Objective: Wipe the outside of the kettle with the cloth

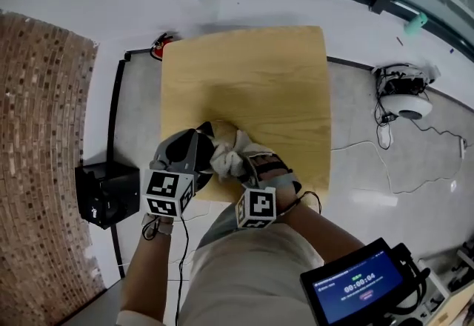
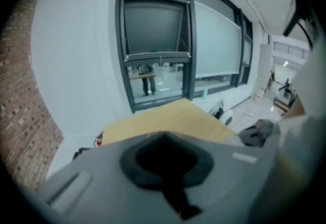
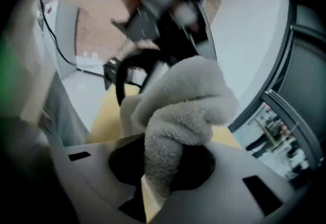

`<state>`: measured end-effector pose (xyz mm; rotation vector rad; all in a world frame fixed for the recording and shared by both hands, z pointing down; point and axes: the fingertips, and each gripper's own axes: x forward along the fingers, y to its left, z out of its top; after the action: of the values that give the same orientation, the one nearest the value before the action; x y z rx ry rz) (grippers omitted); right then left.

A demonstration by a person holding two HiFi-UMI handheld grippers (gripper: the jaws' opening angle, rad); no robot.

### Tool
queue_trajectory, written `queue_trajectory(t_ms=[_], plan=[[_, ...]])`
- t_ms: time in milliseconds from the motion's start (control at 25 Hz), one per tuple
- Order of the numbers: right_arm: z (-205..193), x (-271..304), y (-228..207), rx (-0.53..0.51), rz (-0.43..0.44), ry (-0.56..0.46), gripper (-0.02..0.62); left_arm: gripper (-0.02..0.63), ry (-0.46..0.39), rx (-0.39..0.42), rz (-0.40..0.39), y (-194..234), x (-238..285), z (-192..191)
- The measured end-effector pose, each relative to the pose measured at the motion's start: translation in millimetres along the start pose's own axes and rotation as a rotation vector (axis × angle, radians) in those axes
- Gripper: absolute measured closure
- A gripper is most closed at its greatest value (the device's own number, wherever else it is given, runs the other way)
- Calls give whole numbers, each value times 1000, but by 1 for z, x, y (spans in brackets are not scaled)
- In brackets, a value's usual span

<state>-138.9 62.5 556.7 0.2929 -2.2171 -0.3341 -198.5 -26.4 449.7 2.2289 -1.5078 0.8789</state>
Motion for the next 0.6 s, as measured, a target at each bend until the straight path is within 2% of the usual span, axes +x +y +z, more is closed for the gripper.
queue_trajectory(t_ms=[40,80,120,160,200,240,320,360,400,440,520,600], plan=[[17,-5,23,1,67,-49,506,607,0,3,0,1,1,-2],[22,2,45,16,130,-55,506,607,0,7,0,2,1,-3],[15,19,62,60,175,-20,506,607,1,11,1,1,2,-2],[2,37,71,154,216,27,506,607,3,14,1,0,4,-1],[-9,49,74,311,270,52,506,607,9,15,1,-2,6,-1],[-12,50,72,518,336,37,506,607,16,12,2,-4,7,-1],[-4,39,54,913,435,-75,506,607,25,-32,28,2,6,-4],[-2,35,42,1044,443,-130,506,607,30,-97,58,10,4,-7],[-1,35,31,1117,427,-165,506,607,38,-194,95,22,-1,-13],[-2,37,19,1138,398,-178,506,607,43,-312,131,33,-6,-18],[-7,40,-8,1106,318,-180,506,609,33,-543,191,45,-17,-29],[-9,39,-40,1126,258,-223,506,617,11,-728,243,45,-30,-40]])
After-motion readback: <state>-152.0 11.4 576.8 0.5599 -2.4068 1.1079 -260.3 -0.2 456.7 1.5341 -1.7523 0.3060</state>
